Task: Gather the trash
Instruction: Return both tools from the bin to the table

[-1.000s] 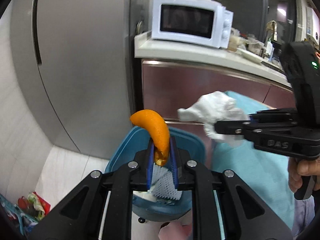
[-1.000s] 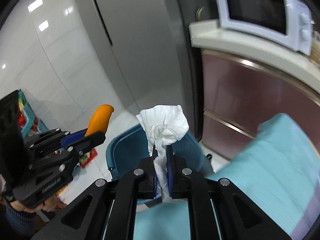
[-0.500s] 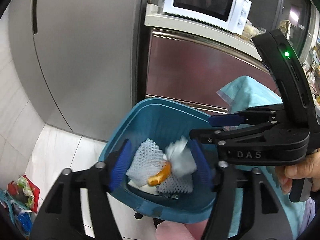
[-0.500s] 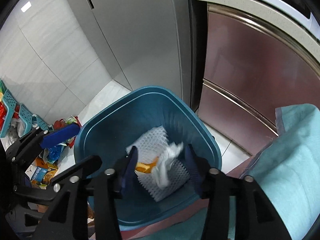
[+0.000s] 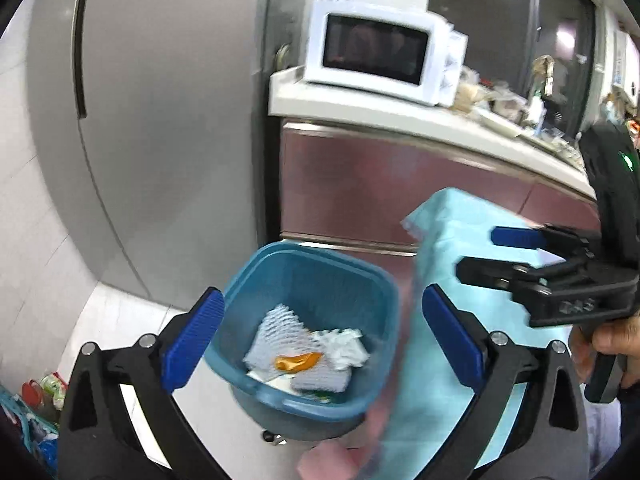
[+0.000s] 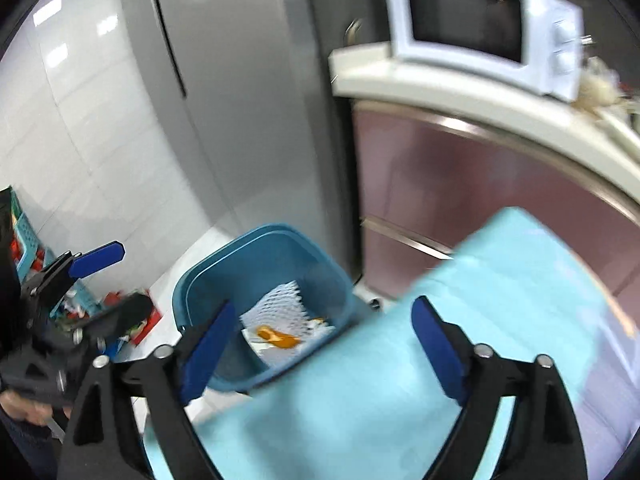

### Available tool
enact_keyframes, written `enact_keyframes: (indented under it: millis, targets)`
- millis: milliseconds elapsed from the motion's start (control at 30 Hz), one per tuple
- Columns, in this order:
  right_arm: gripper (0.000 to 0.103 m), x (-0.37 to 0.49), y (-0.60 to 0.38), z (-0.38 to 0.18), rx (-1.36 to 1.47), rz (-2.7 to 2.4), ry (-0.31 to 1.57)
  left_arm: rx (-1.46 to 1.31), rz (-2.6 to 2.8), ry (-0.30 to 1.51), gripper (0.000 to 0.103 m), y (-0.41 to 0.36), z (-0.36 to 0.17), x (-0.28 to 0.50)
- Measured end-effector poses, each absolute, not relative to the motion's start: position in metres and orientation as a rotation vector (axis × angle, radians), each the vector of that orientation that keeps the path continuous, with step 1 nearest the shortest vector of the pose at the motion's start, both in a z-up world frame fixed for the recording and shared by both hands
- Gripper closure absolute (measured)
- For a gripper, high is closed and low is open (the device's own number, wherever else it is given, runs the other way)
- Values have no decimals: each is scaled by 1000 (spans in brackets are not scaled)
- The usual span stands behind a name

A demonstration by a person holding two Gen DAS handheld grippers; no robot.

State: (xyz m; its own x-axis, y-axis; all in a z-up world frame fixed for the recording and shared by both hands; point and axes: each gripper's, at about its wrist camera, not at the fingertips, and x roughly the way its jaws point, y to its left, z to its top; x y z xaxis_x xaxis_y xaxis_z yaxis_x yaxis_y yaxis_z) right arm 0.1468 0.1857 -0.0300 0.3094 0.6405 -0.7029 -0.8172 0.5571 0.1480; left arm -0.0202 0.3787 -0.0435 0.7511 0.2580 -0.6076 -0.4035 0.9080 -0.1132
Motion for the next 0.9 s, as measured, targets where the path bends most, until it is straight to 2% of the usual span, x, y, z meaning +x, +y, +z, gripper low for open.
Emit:
enact_keyframes:
  millis: [100,400,700,900]
  targets:
    - [6,136,135,-15,-210,929,735,-241,313,594,5,348,-28,-20]
    - [7,98,-48,-2,-104,670,618,-97,20,560,5,193,-5,10]
    - [7,69,-225,-33,2,293,618,41,-227,632,5,22,-38,39]
    - [7,75,-311,-47,116,106,641,82,-279,669,5,-31,-54,69]
